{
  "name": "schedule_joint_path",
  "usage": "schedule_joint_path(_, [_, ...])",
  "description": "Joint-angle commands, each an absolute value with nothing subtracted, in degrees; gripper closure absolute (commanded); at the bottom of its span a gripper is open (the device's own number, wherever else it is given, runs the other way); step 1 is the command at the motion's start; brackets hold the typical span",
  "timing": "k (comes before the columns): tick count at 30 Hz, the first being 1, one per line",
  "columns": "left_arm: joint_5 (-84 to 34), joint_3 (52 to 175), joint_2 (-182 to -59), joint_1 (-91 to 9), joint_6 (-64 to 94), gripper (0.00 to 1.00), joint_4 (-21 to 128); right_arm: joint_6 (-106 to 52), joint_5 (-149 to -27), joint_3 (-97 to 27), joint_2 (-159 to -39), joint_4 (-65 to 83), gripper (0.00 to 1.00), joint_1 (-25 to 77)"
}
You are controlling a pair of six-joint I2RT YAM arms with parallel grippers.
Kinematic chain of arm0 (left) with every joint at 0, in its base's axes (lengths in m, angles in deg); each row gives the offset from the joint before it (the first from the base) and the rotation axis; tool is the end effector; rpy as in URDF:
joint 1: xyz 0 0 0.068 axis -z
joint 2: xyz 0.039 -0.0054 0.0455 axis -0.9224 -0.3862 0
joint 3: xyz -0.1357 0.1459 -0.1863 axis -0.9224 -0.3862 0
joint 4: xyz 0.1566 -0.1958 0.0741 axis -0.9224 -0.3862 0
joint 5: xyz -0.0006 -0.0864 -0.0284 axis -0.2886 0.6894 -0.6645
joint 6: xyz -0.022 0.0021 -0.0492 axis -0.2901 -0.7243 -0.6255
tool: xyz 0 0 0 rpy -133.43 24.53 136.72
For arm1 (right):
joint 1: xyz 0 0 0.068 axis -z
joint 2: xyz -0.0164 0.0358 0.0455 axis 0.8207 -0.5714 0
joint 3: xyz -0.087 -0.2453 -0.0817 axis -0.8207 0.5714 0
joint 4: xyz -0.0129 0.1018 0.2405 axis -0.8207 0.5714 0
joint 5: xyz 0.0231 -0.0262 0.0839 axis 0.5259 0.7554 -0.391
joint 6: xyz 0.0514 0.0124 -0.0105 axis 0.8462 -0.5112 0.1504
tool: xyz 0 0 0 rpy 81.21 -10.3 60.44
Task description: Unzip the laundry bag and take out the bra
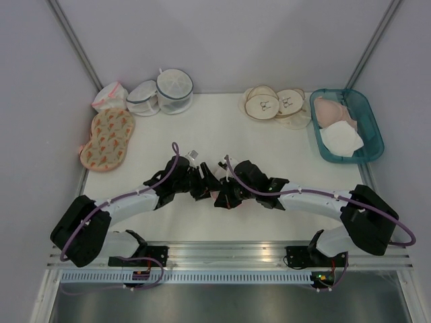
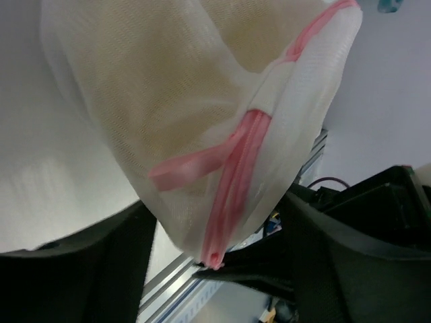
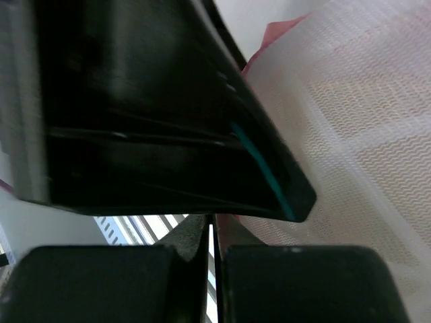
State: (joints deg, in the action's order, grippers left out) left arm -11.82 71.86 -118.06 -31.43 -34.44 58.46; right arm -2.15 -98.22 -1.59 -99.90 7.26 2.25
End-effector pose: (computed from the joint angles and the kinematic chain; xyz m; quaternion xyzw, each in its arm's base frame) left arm 0.1955 -0.1573 0.1803 -0.1063 0.8735 -0.4423 0.1732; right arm 0.1687 0.2409 0.1974 -0.2301 0.8627 0.3903 0.2246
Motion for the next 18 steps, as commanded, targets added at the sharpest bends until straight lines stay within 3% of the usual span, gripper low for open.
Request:
schedule_joint_path(1, [-9.90, 75.58, -121.70, -29.67, -36.34, 0.35, 66.79, -3.22, -98.79, -3.75, -98.72, 4.37, 0.99, 2.33])
schedule_joint_path(2, [-9.54, 75.77, -122.67, -29.58, -36.33, 0.58, 68.10, -3.31, -98.62, -3.84, -98.54, 4.72, 1.00, 2.25])
schedule_joint_path(3, [-9.89, 75.85, -124.07, -29.67, -36.25, 0.71, 68.20, -3.57, -98.27, -3.76, -98.02, 5.33, 1.00, 2.33])
schedule_joint_path(4, [-10.41, 76.12, -124.61, -29.67, -36.25, 0.90, 68.20, -3.66, -98.09, -3.75, -97.66, 5.68, 0.99, 2.25])
schedule_joint_path(5, [-10.94, 76.21, -124.96, -29.67, -36.07, 0.97, 67.50, -3.83, -97.91, -3.84, -97.14, 6.82, 1.00, 2.33])
schedule_joint_path(18, [-15.70, 81.74, -126.01, -34.84, -29.93, 0.98, 60.99, -7.79, -95.81, -4.37, -99.41, 22.81, 1.00, 2.25])
